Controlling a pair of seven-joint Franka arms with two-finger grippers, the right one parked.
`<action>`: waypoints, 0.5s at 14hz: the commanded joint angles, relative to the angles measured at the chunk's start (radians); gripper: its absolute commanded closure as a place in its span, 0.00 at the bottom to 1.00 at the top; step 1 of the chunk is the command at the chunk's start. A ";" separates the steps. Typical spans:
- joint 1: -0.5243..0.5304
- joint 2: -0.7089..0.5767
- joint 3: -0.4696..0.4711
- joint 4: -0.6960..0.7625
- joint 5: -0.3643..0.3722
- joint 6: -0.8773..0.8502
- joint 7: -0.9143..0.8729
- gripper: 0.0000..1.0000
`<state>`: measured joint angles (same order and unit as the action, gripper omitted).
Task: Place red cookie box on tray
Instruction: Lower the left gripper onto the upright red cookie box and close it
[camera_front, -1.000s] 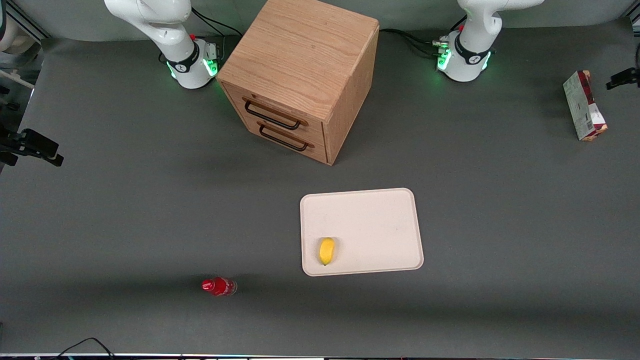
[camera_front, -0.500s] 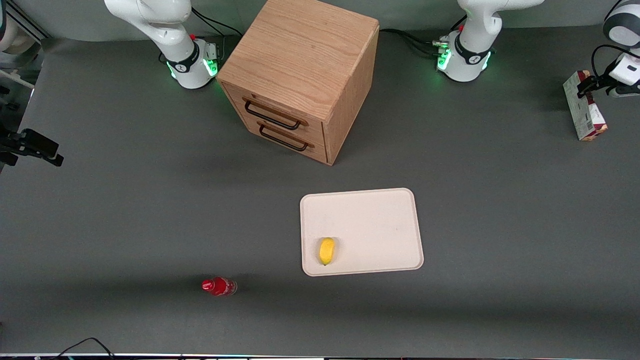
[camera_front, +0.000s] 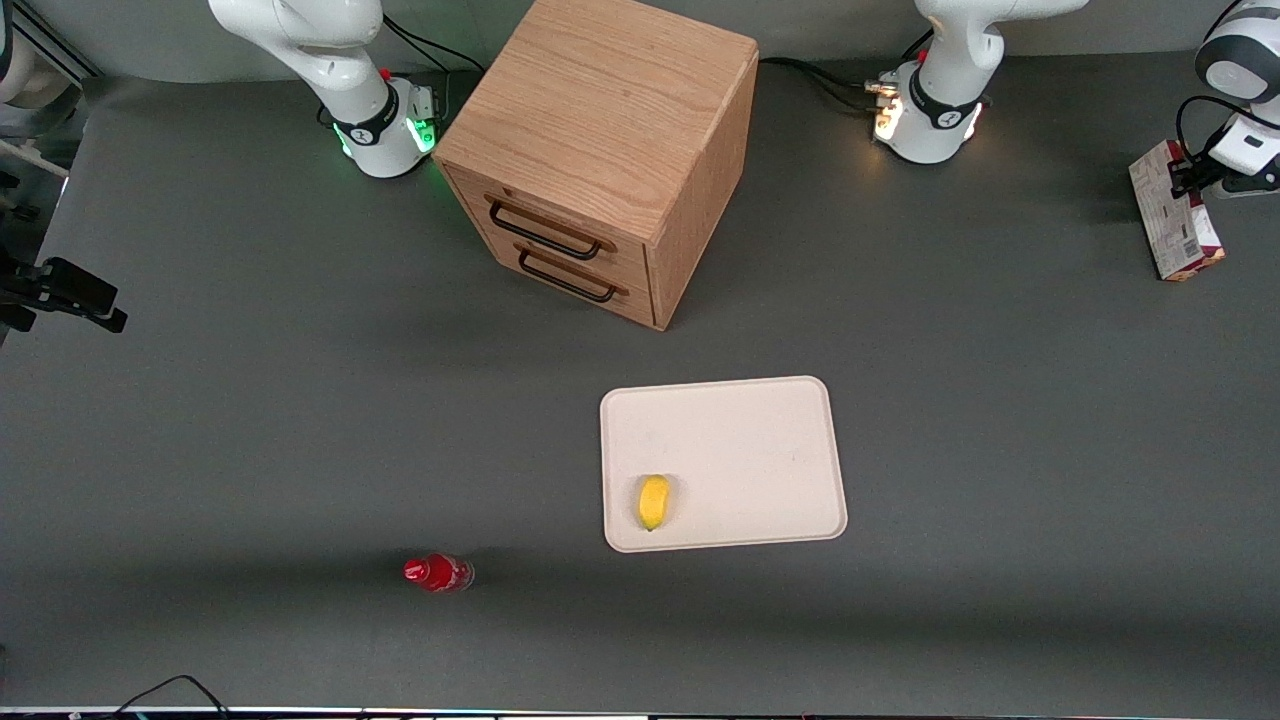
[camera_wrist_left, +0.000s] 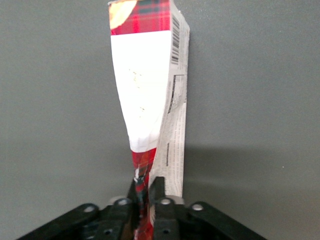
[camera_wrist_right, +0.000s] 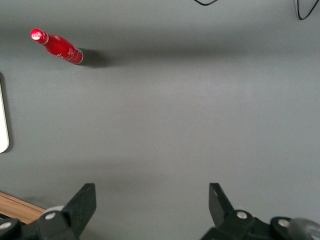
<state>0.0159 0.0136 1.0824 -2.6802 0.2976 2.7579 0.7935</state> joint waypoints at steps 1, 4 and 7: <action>-0.020 -0.010 0.002 0.071 -0.009 -0.111 0.013 1.00; -0.024 -0.038 -0.051 0.169 -0.027 -0.254 0.015 1.00; -0.024 -0.066 -0.148 0.313 -0.079 -0.447 0.015 1.00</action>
<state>0.0009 -0.0201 0.9880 -2.4682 0.2604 2.4434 0.7936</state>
